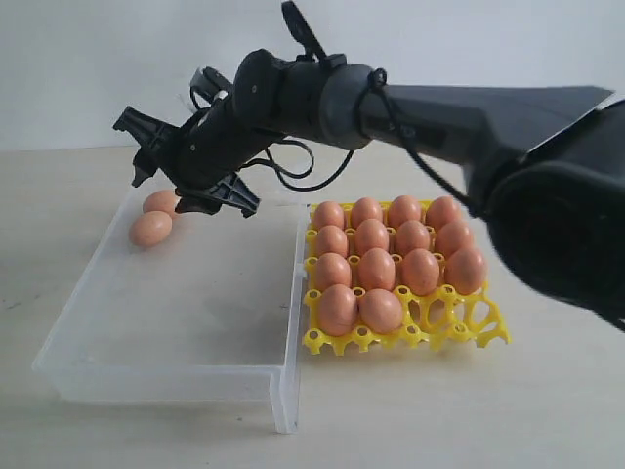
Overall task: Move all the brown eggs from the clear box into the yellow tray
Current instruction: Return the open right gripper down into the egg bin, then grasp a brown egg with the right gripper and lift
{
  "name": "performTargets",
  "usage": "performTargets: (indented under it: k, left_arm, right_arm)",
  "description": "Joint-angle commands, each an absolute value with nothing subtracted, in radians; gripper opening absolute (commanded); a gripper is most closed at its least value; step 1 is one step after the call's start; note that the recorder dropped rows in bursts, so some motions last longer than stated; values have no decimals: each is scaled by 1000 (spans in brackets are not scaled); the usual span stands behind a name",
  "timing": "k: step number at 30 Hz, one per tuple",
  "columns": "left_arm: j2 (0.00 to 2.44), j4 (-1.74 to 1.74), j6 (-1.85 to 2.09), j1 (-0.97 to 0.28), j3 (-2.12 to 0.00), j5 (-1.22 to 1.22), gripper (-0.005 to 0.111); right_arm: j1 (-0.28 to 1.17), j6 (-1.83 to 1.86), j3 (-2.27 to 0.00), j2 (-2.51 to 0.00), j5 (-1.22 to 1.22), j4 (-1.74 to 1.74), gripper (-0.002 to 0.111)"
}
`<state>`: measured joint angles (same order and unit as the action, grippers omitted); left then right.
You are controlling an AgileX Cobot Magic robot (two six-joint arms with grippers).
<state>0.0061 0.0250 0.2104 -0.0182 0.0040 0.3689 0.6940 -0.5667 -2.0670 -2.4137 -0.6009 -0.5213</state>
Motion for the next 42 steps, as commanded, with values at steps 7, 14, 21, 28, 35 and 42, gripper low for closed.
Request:
performTargets:
  k: [7,14,21,28,35,42]
  left_arm:
    - [0,25,203,-20,0,363,0]
    - [0,25,205,-20,0,363,0]
    - [0,25,205,-20,0,363,0]
    - [0,25,203,-20,0,363,0]
    - [0,25,205,-20,0,363,0]
    - [0,25,205,-20,0,363,0]
  right_arm:
    - [698,-723,-2336,-2616,-674,-453,55]
    - [698,-733,-2372,-2659,-679,-437,55]
    - [698,-733,-2372,-2683,-632,-430,55]
    - [698,-756,-2372,-2698,-554,-428,55]
    - [700,-761,-2372,-2710,-536,-437,55]
    - [712,-749,-2372,-2729,-511,-447,54]
